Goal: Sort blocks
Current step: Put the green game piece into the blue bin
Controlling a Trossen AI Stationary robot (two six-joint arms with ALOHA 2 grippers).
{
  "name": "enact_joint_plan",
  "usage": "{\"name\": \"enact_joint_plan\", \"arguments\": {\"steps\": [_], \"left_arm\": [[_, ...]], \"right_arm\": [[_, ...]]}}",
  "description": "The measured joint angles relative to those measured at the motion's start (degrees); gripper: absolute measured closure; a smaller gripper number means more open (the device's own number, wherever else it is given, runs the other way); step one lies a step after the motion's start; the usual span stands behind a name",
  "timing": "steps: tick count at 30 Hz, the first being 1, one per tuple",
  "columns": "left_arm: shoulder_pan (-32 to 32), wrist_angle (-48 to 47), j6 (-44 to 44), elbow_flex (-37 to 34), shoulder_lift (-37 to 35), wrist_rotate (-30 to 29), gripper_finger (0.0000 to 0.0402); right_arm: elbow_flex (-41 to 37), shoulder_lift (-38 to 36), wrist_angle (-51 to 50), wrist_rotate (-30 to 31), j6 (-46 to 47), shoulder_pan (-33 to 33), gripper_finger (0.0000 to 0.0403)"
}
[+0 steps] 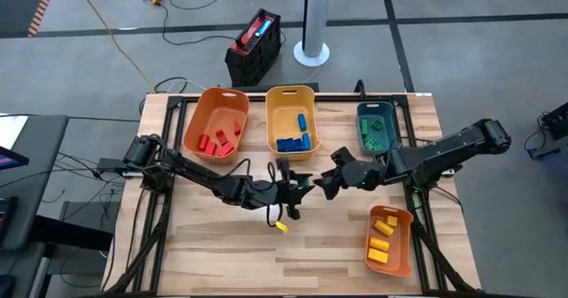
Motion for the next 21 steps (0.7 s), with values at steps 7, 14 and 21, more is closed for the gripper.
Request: {"name": "enact_joint_plan", "arguments": {"steps": [7, 14, 21], "left_arm": [[-0.7, 0.1, 0.1, 0.7, 0.0, -0.3, 0.0260], [-0.6, 0.4, -0.7, 1.9, 0.0, -0.2, 0.0260], [-0.6, 0.6, -0.7, 3.8, 0.0, 0.2, 0.0260]], "right_arm": [[0.0, -2.7, 0.4, -0.1, 0.5, 0.8, 0.0158], [0.0, -0.7, 7.3, -0.1, -1.4, 0.7, 0.0159], [0.0, 1.4, 12.4, -0.1, -1.9, 0.7, 0.0159]]}}
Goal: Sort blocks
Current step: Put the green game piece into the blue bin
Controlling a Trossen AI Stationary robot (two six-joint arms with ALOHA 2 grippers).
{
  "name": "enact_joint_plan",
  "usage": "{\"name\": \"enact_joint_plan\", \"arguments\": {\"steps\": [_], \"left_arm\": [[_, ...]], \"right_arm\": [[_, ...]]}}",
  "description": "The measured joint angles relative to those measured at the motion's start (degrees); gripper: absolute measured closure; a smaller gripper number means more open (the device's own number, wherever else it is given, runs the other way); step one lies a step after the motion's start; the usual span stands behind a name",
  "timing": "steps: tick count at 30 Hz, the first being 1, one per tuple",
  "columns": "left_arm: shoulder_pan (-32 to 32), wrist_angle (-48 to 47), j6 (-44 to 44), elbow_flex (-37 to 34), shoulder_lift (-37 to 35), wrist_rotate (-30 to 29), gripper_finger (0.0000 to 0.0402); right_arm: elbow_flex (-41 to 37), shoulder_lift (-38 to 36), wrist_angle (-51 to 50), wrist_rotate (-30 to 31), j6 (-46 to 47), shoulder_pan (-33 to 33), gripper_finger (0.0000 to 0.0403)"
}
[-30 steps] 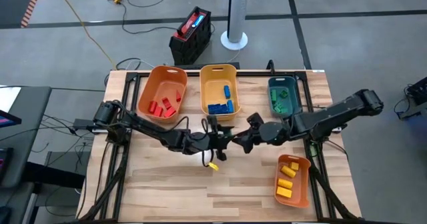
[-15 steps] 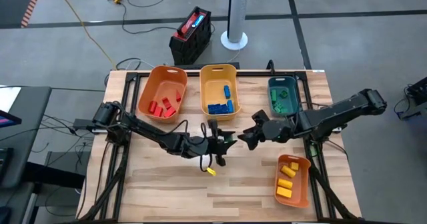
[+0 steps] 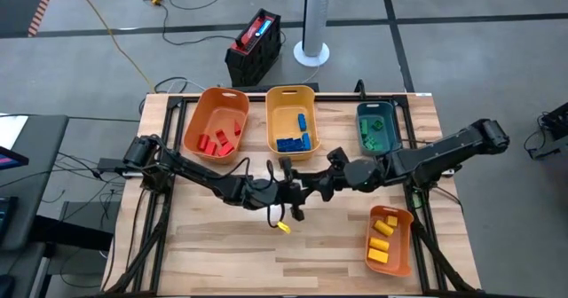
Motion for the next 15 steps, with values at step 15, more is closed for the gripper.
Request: {"name": "enact_joint_plan", "arguments": {"steps": [15], "left_arm": [[0.0, 0.0, -0.5, 0.7, 0.0, 1.0, 0.0248]], "right_arm": [[0.0, -0.2, 2.3, -0.1, -1.6, -0.6, 0.0292]]}}
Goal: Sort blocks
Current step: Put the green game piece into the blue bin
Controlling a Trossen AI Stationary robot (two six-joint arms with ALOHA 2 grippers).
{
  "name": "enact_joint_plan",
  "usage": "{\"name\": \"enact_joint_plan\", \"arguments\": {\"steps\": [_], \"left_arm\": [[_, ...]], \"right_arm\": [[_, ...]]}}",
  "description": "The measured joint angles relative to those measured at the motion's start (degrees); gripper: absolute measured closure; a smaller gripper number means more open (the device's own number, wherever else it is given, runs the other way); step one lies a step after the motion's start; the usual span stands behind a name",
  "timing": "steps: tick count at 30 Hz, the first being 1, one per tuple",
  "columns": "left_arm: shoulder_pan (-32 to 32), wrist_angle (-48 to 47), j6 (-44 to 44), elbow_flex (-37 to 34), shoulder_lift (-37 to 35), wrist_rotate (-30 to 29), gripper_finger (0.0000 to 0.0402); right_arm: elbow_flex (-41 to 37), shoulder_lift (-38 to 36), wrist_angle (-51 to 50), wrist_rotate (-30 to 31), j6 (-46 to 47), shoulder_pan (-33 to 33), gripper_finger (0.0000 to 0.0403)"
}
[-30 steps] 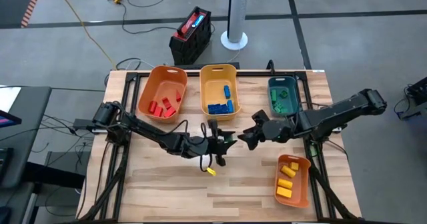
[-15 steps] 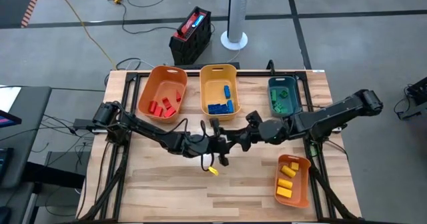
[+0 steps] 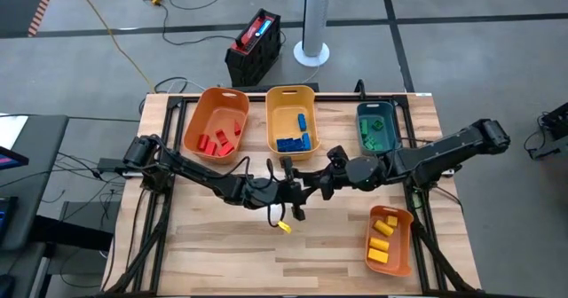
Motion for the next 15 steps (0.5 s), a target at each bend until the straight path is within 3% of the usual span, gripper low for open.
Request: {"name": "enact_joint_plan", "arguments": {"steps": [3, 11, 15], "left_arm": [[0.0, -0.9, -0.2, 0.0, 0.0, -0.3, 0.0235], [-0.1, -1.0, -0.7, 0.0, 0.0, -3.0, 0.0168], [-0.3, -1.1, -1.3, 0.0, 0.0, -6.9, 0.0134]], "right_arm": [[0.0, 0.0, -0.6, -0.4, -0.9, 0.0, 0.0329], [0.0, -0.4, -1.4, -2.7, -1.0, 0.0, 0.0326], [0.0, -2.9, -7.2, -2.6, 0.4, -0.2, 0.0321]]}}
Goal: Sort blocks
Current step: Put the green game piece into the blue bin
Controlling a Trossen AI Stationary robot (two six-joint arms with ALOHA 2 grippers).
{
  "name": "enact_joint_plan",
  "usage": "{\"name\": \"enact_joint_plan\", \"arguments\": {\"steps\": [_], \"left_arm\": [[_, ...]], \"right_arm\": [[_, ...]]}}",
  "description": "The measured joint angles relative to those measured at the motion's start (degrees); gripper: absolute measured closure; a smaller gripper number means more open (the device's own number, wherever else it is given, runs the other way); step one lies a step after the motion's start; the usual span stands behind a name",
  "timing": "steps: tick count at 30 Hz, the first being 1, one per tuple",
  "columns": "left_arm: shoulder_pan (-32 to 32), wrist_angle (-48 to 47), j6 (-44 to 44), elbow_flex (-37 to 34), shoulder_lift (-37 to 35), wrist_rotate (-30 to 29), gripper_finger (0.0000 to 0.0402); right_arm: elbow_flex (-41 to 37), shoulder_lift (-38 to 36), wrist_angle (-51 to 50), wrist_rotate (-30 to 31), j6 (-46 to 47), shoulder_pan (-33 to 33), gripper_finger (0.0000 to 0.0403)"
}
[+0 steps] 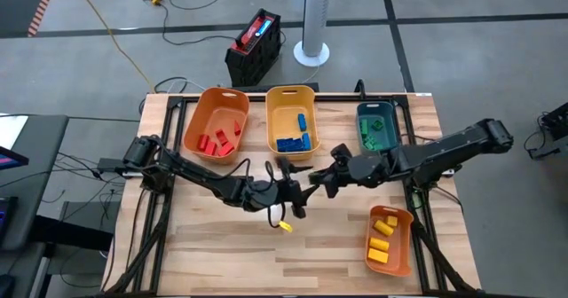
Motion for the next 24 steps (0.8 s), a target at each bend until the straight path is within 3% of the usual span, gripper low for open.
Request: {"name": "enact_joint_plan", "arguments": {"steps": [7, 14, 21, 24], "left_arm": [[-1.3, -2.1, -10.0, 0.0, 0.0, -2.3, 0.0119], [-2.4, -9.5, -28.2, 0.0, 0.0, -2.0, 0.0118], [-1.6, -24.5, -51.5, 0.0, -3.3, 10.1, 0.0121], [-0.6, -34.0, -56.2, 0.0, -6.3, 13.3, 0.0129]], "right_arm": [[0.0, -8.5, -23.9, 3.6, 6.5, -3.3, 0.0321], [0.0, -13.1, -46.9, 5.0, 9.1, -14.3, 0.0320], [0.0, -13.0, -52.5, 5.9, -0.2, -30.0, 0.0320], [0.0, -10.9, -52.4, 4.9, -6.7, -36.6, 0.0320]]}}
